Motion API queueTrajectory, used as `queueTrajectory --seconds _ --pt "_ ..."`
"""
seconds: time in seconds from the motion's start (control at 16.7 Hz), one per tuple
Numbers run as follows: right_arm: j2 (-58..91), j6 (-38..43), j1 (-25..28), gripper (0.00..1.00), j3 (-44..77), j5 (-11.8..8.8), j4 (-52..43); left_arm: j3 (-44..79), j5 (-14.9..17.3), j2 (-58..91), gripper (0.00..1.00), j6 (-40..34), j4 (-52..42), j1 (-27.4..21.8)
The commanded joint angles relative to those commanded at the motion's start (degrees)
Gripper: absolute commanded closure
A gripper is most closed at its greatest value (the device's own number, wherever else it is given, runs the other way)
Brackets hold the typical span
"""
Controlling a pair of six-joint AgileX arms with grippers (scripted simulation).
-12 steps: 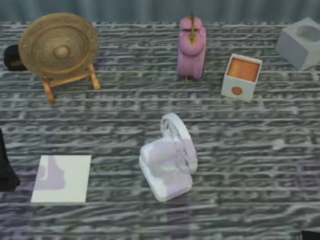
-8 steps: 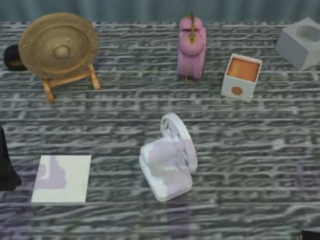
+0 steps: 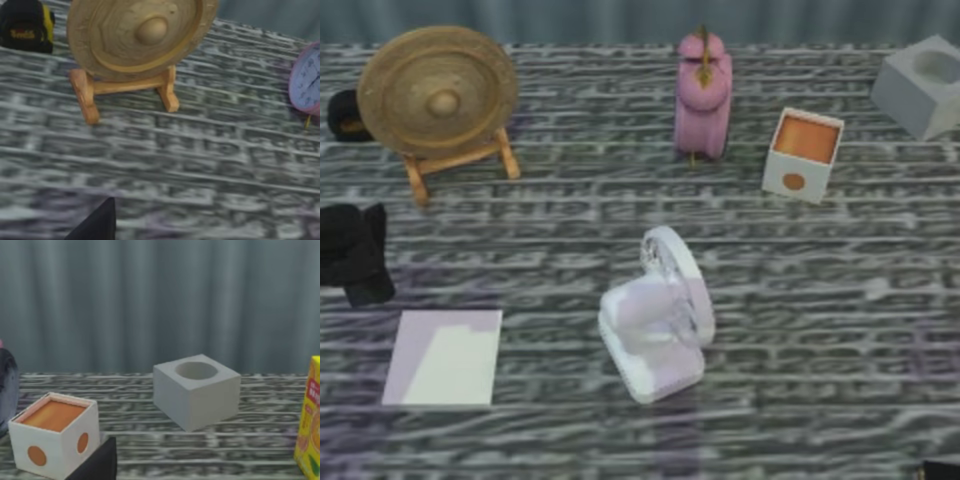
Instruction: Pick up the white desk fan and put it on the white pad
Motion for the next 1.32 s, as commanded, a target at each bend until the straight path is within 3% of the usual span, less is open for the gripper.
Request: queueTrajectory --seconds 0.78,1.02,1.32 --pt "0.0 0.0 0.0 0.00 0.0 0.0 0.0 77.6 0.1 78.7 0.00 -40.7 -52.3 -26.0" --pt "0.0 0.0 0.0 0.00 0.0 0.0 0.0 90.8 0.2 91.3 0.00 -47.8 -61.3 -30.7" --pt "0.0 0.0 0.0 0.00 0.0 0.0 0.0 94.4 0.3 94.7 0.00 -49.9 -64.0 -32.2"
